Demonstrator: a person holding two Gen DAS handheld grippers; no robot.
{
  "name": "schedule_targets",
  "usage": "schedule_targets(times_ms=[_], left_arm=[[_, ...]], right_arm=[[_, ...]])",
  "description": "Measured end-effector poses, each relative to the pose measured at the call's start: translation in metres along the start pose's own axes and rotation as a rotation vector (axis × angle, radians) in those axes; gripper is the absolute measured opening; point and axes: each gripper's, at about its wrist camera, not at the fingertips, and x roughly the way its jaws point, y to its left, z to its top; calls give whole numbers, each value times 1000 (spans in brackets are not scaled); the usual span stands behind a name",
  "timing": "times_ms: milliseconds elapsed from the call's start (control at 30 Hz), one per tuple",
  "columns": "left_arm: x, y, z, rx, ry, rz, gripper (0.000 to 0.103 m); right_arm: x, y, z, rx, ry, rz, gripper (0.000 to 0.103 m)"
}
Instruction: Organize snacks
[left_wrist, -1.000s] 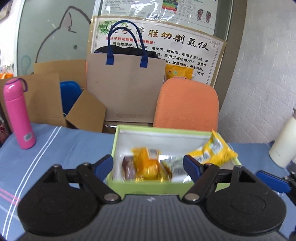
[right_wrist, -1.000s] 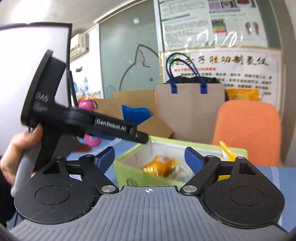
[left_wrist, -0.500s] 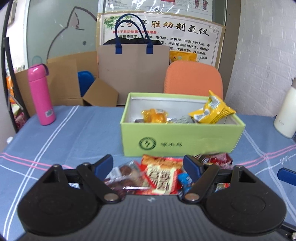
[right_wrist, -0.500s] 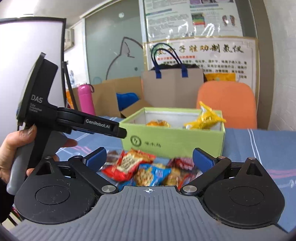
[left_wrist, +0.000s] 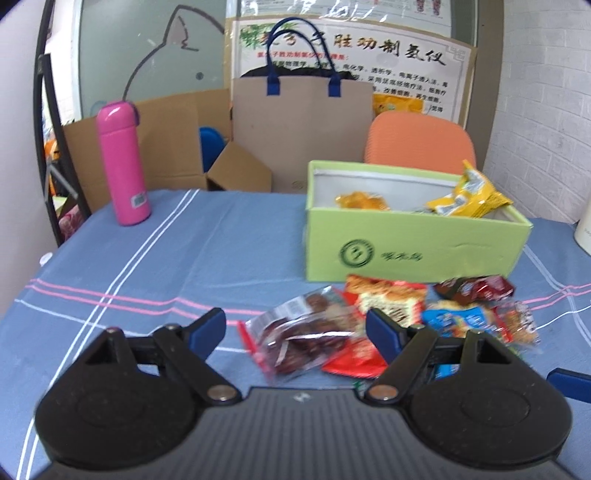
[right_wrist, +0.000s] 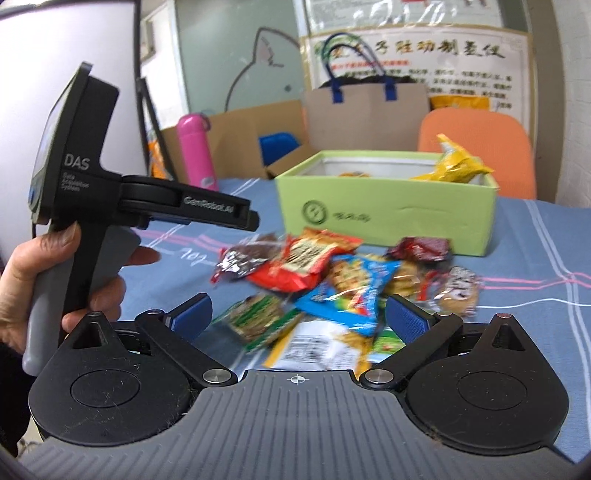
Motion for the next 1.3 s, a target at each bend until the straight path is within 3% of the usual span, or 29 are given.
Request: schedule_targets(times_ms=[267,533,833,967,1067,1167,1300], left_arm=[[8,46,-15,-39,28,91,79],[-2,81,-22,-52,-16,287,79],[-10,94,-27,-65,-11,295,80],[-10,96,-30,-88,17,262,80],[-9,101,-34,-130,46,202,80],[-11,102,-40,-151,90,102,80],[-21,97,-44,-162,143,-107,80]], right_arm=[[44,45,6,-73,58,103,90],[82,82,20,-154,72,150,90],[118,105,15,-189,144,193,90],[126,103,-1,-218,211,183,90],[113,98,-9,-249,210,164,90],[98,87,-16,-253,222,145,90],[75,76,-20,-236,227,118,90]])
